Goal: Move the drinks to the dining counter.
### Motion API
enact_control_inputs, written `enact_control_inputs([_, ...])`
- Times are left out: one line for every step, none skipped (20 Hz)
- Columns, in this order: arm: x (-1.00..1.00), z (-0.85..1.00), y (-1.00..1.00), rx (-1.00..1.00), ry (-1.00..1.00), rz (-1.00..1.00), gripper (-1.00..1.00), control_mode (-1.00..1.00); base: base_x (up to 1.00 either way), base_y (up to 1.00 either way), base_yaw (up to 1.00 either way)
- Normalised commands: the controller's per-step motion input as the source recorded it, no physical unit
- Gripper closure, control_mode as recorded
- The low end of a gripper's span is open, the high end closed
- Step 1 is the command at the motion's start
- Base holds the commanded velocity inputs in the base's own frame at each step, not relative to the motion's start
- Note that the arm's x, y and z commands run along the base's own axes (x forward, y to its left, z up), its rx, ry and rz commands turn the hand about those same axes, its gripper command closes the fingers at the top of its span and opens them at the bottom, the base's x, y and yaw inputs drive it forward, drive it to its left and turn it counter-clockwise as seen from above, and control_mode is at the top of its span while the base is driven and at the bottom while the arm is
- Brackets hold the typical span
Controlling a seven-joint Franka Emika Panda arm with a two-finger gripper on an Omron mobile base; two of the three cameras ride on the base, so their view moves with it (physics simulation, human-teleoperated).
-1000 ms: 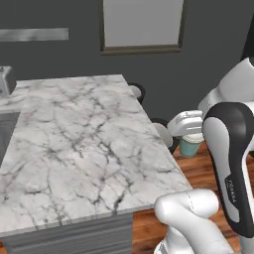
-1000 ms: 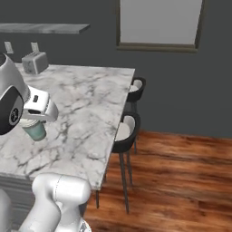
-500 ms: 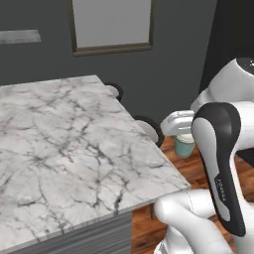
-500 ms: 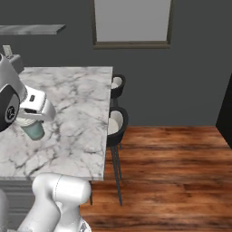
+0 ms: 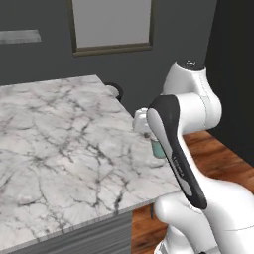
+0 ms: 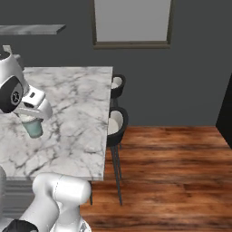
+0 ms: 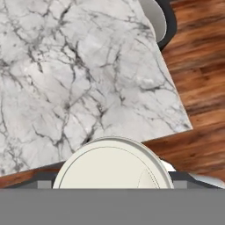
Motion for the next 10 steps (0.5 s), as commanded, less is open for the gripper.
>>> enact_control_inputs([0.61,-0.36,0.00,0.03,0.17,0.00,1.00,-1.00,0.00,0.00,0.00])
enact_control_inputs([0.53,-0.38,0.05,0.04,0.14,0.01,1.00,-1.00,0.00,0.00,0.00])
enact_control_inputs([0.57,-0.37,0.00,0.05,0.11,0.05,1.00,-1.00,0.00,0.00,0.00])
enact_control_inputs([0.55,-0.41,0.00,0.05,0.06,0.07,1.00,-1.00,0.00,0.00,0.00])
enact_control_inputs([0.57,-0.45,0.00,0.05,0.03,0.10,1.00,-1.00,0.00,0.00,0.00])
enact_control_inputs([0.52,-0.49,0.01,0.06,0.00,0.10,1.00,-1.00,0.00,0.00,0.00])
enact_control_inputs([0.49,-0.49,0.00,0.07,0.00,0.11,1.00,-1.00,0.00,0.00,0.00])
enact_control_inputs([0.44,-0.45,0.00,0.05,0.00,0.12,1.00,-1.00,0.00,0.00,0.00])
enact_control_inputs([0.39,-0.35,0.00,0.05,0.00,0.11,1.00,-1.00,0.00,0.00,0.00])
enact_control_inputs([0.34,-0.30,0.00,0.05,0.00,0.12,1.00,-1.00,0.00,0.00,0.00])
